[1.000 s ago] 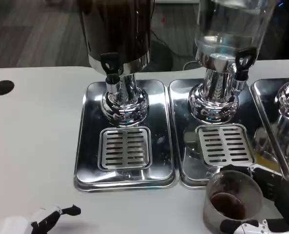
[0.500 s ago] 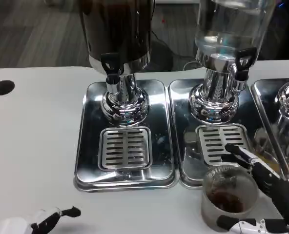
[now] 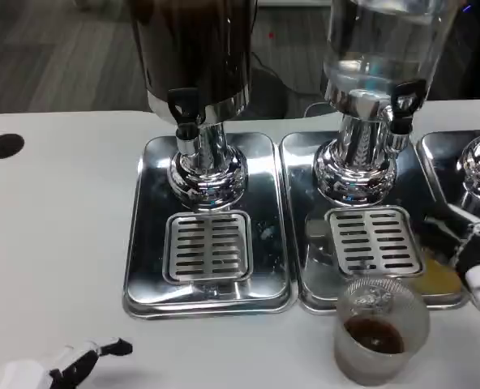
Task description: Grasp the cup under the faucet to collect the drink, then remove the cup.
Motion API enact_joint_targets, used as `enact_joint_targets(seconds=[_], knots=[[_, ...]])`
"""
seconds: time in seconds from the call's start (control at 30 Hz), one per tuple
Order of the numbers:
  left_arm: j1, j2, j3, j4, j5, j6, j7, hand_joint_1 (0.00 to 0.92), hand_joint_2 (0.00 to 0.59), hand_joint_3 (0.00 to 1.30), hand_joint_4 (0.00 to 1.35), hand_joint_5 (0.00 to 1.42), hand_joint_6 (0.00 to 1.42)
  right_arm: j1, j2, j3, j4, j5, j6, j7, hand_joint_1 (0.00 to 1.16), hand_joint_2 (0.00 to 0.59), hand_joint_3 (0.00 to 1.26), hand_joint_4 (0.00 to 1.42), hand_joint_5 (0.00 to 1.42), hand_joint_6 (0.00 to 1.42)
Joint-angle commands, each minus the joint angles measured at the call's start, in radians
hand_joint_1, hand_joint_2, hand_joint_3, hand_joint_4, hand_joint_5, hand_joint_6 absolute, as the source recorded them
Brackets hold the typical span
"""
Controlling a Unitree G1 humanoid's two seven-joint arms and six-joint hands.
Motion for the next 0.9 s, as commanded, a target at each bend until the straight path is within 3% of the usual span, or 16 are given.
enact_joint_targets(seconds=[0.03,0.07,0.17,0.27,0.37,0.47,0.6,0.9], knots=[[-0.021,-0.002,-0.003,0.019,-0.009,-0.021,0.026,0.000,0.081,0.32,0.25,0.28,0.45,0.044,-0.040,-0.117,-0.170,-0.291,0.006,-0.135,0.35,0.586,0.18,0.03,0.04,0.00],[-0.031,-0.004,-0.009,0.025,-0.003,-0.028,0.037,0.000,0.090,0.31,0.24,0.26,0.43,0.048,-0.052,-0.148,-0.213,-0.423,0.016,-0.182,0.37,0.586,0.18,0.01,0.01,0.00],[-0.054,-0.012,-0.028,0.036,0.019,-0.047,0.071,0.000,0.093,0.27,0.20,0.22,0.39,0.061,-0.065,-0.196,-0.302,-0.719,0.039,-0.298,0.48,0.586,0.15,0.00,0.00,0.00],[-0.083,-0.024,-0.053,0.047,0.048,-0.067,0.111,0.000,0.103,0.25,0.18,0.20,0.36,0.077,-0.060,-0.196,-0.342,-0.890,0.080,-0.383,0.53,0.586,0.15,0.00,0.00,0.00],[-0.110,-0.033,-0.081,0.058,0.095,-0.070,0.149,0.000,0.105,0.21,0.12,0.15,0.31,0.083,-0.055,-0.176,-0.344,-0.982,0.139,-0.436,0.55,0.586,0.13,0.00,0.00,0.00],[-0.155,-0.040,-0.123,0.085,0.161,-0.063,0.185,0.000,0.107,0.18,0.08,0.11,0.27,0.088,-0.057,-0.155,-0.337,-1.008,0.189,-0.462,0.55,0.586,0.13,0.00,0.00,0.00],[-0.182,-0.043,-0.146,0.111,0.189,-0.054,0.225,0.000,0.101,0.17,0.06,0.10,0.26,0.100,-0.064,-0.137,-0.346,-0.989,0.217,-0.483,0.54,0.586,0.14,0.00,0.00,0.00],[-0.177,-0.015,-0.128,0.135,0.170,-0.068,0.264,0.000,0.097,0.17,0.07,0.10,0.26,0.131,-0.062,-0.112,-0.362,-0.955,0.240,-0.500,0.52,0.563,0.14,0.00,0.00,0.00]])
